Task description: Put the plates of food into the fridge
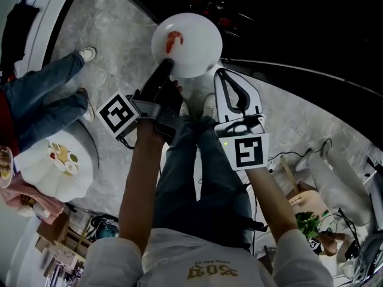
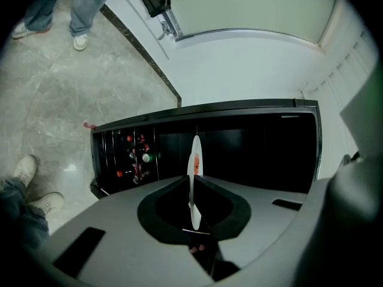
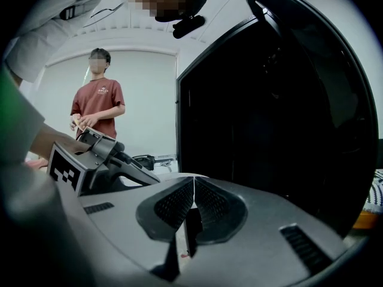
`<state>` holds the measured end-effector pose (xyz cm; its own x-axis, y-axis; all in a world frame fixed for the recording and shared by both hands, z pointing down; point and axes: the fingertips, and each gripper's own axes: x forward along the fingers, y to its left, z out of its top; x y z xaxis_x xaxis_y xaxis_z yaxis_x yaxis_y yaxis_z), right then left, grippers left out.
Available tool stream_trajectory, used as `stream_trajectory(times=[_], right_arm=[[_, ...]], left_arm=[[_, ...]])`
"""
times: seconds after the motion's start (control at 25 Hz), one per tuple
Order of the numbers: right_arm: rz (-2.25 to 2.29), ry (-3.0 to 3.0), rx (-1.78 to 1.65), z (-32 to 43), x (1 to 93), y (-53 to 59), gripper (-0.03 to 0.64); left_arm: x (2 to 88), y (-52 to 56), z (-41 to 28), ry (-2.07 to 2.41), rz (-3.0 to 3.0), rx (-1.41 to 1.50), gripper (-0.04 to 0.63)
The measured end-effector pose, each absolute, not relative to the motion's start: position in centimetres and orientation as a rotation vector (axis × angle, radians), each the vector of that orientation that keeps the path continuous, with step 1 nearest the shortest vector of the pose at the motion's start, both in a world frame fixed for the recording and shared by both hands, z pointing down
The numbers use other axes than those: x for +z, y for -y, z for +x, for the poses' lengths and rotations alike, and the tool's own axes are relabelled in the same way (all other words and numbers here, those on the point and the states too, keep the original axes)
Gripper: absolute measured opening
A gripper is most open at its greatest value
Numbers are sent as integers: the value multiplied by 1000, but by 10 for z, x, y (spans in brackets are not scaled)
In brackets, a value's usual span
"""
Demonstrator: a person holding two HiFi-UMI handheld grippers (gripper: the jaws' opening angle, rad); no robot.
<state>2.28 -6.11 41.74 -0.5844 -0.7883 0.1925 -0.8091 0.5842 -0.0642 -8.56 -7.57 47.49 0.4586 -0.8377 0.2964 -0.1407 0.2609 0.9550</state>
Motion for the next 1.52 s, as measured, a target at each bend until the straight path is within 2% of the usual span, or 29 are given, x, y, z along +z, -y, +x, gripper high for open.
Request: stream_trajectory(times=[1.52], right_arm=[[1426,2624,238,20,436,78,11]], left_arm=[[481,134,-66,984,1273,-626,16]])
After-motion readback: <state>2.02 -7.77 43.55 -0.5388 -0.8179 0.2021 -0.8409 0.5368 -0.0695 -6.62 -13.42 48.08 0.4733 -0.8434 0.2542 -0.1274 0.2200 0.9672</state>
